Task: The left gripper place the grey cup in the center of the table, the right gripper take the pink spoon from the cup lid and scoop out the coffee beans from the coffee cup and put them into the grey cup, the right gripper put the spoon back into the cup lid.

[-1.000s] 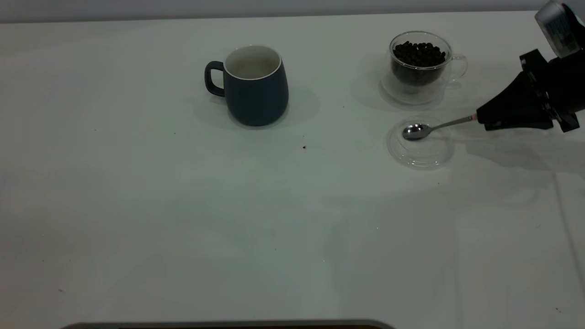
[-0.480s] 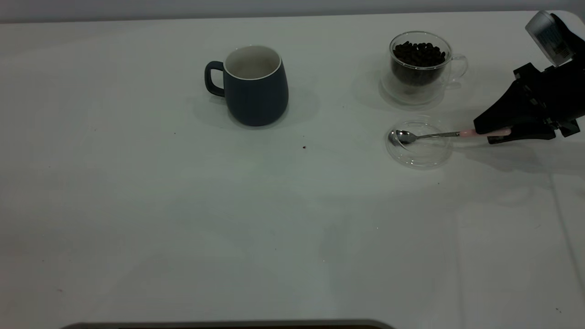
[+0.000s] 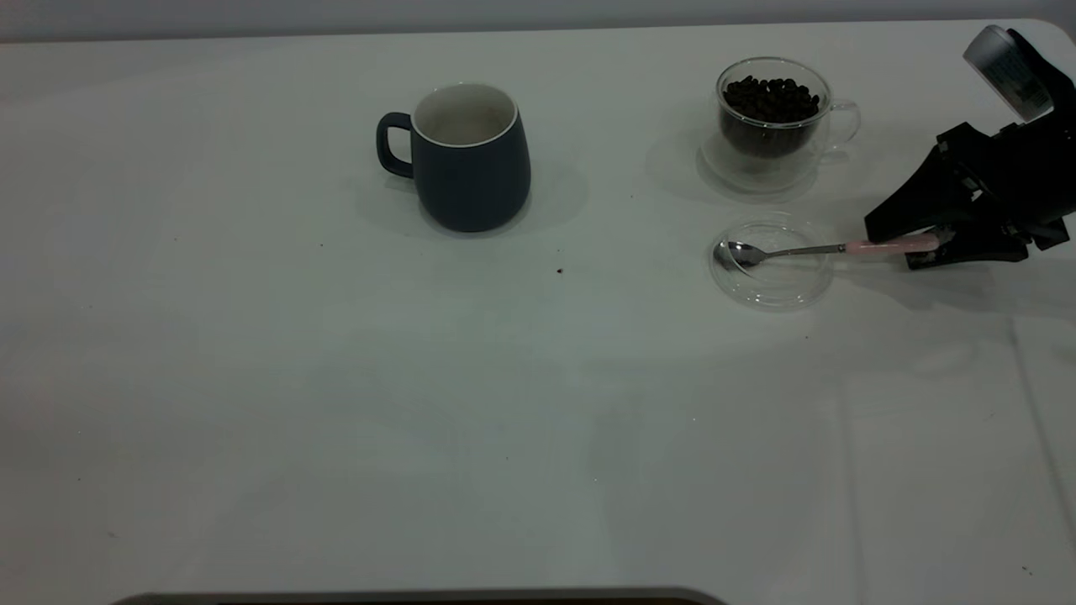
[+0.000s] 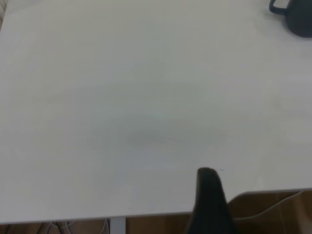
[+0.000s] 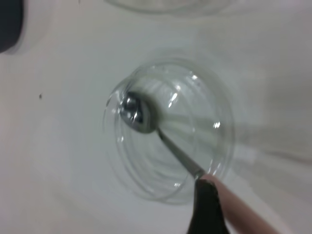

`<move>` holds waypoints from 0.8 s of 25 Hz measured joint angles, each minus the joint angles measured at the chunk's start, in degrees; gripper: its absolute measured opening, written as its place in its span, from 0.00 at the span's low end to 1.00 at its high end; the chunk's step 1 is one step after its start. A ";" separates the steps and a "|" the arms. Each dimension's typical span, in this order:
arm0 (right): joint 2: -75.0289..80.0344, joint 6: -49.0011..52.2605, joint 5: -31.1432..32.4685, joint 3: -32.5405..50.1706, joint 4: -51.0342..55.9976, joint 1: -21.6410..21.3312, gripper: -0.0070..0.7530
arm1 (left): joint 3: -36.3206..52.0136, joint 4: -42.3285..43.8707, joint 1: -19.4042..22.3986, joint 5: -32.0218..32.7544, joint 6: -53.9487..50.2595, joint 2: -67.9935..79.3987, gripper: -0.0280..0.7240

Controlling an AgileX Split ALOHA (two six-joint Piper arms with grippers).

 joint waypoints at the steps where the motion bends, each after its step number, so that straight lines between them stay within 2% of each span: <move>1: 0.00 -1.16 -0.85 0.00 1.06 0.00 0.78 | 0.00 0.00 0.00 0.00 0.00 0.00 0.82; 9: -0.08 -15.25 -5.27 0.00 14.85 0.00 0.78 | 0.00 0.00 0.00 0.00 0.00 0.00 0.82; 12: -2.78 -16.24 -8.76 0.49 14.79 1.42 0.78 | 0.00 0.00 0.00 0.00 0.00 0.00 0.82; 14: -7.68 -15.03 -11.12 1.28 11.04 3.53 0.78 | 0.00 0.00 0.00 0.00 0.00 0.00 0.82; 17: -19.00 -2.16 -12.92 1.56 -1.43 8.35 0.78 | 0.00 0.00 0.00 0.00 0.00 0.00 0.82; 20: -32.38 21.99 -9.70 1.56 -22.03 14.29 0.78 | 0.00 0.00 0.00 0.00 0.00 0.00 0.82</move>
